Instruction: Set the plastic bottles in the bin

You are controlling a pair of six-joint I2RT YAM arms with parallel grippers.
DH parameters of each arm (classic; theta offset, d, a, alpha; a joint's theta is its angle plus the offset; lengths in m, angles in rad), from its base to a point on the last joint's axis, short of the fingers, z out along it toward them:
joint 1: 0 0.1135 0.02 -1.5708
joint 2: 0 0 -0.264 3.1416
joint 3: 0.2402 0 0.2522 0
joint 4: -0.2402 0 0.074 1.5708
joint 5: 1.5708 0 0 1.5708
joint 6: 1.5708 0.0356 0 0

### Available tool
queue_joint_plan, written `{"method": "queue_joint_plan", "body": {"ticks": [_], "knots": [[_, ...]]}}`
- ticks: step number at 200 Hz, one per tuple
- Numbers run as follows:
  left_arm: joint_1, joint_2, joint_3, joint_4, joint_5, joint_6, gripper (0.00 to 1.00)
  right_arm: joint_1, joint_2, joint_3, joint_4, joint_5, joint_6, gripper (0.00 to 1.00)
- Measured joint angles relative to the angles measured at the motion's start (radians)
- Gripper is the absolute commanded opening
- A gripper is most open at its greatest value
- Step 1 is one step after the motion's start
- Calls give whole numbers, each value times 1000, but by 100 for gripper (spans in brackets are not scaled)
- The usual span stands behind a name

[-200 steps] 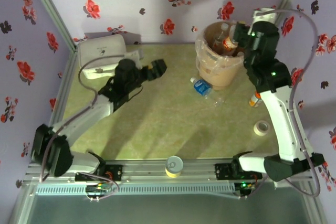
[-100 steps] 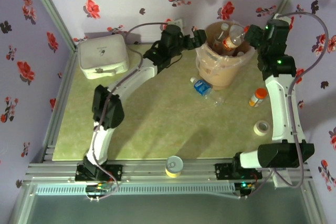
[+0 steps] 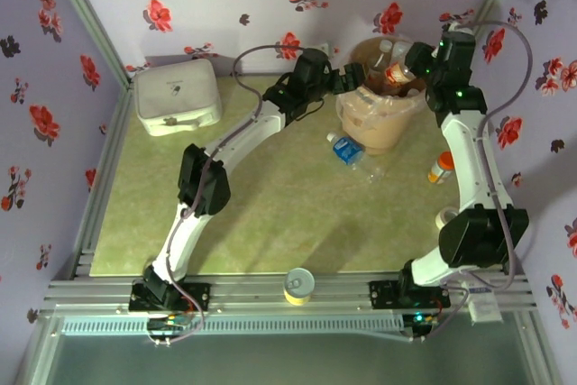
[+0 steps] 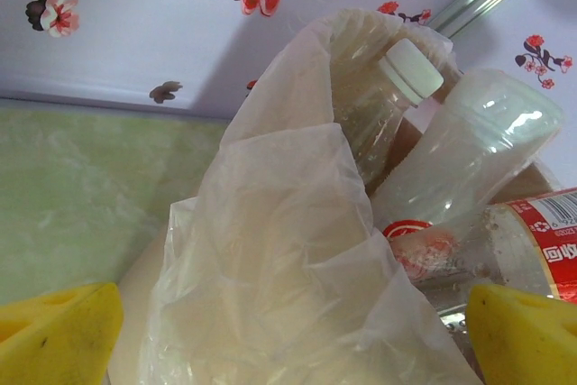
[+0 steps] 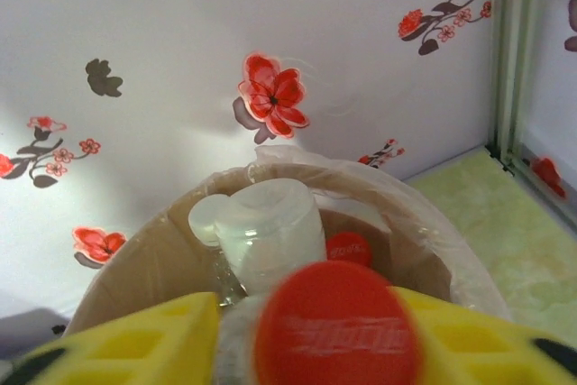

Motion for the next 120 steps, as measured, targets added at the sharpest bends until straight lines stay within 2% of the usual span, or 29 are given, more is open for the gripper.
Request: {"method": "queue_joint_plan", "body": {"ticks": [15,58,82,120], "knots": [[2,0,0,1,0,1,97,0,0,-6,33,-17,26,20],[6,0,0,2,0,4,97,2,-4,-3,47,-20,15,17],[6,0,0,2,0,11,97,10,-15,22,51,-20,-19,11],[6,0,0,2,0,11,97,28,-32,81,128,-29,-58,9]]}}
